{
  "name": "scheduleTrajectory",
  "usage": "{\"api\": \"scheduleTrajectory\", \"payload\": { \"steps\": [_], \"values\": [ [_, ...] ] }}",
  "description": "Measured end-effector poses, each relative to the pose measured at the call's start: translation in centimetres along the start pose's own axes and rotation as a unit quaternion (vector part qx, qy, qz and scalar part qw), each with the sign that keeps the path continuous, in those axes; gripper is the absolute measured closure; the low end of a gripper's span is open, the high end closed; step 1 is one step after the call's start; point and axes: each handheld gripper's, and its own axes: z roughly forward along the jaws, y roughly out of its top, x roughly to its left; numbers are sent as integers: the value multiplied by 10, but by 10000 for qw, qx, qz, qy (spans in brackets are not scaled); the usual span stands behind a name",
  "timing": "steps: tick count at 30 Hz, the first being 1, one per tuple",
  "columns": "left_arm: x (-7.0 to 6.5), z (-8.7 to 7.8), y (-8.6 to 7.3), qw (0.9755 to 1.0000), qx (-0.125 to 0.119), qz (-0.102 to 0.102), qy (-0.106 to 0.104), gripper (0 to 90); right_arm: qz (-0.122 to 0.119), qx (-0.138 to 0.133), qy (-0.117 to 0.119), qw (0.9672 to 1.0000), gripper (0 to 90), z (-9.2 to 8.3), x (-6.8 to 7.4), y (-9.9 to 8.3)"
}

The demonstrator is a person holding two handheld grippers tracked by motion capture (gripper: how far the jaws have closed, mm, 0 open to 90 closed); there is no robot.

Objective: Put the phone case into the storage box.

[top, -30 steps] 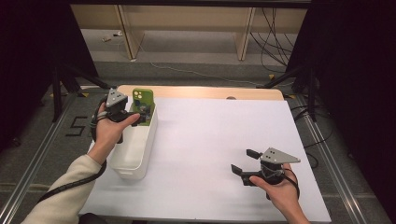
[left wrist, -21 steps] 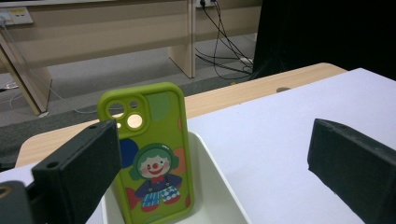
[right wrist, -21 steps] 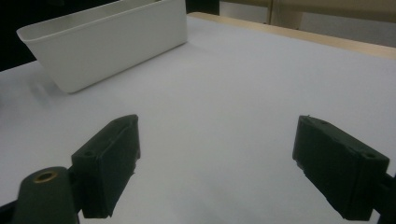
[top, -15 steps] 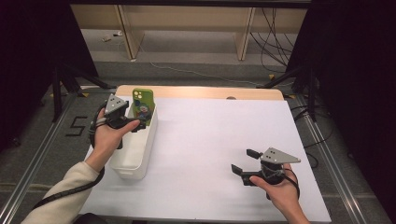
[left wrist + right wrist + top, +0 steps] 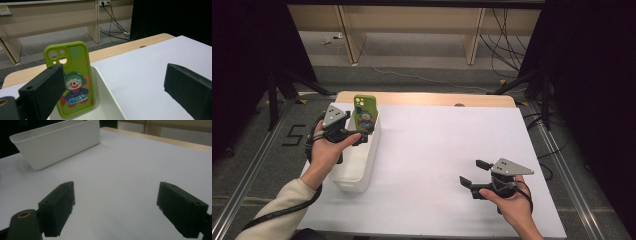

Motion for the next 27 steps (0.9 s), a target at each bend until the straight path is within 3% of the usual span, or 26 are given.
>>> {"api": "scheduleTrajectory", "payload": {
  "steps": [10, 27],
  "values": [
    [-4, -10, -2, 9999, -103, -43, -93, 39, -1, -3, -3, 10000, 161, 0, 0, 0],
    [-13, -26, -7, 9990, -216, 100, -371, 53, -5, -8, -9, 10000, 160, 0, 0, 0]
  ]
}}
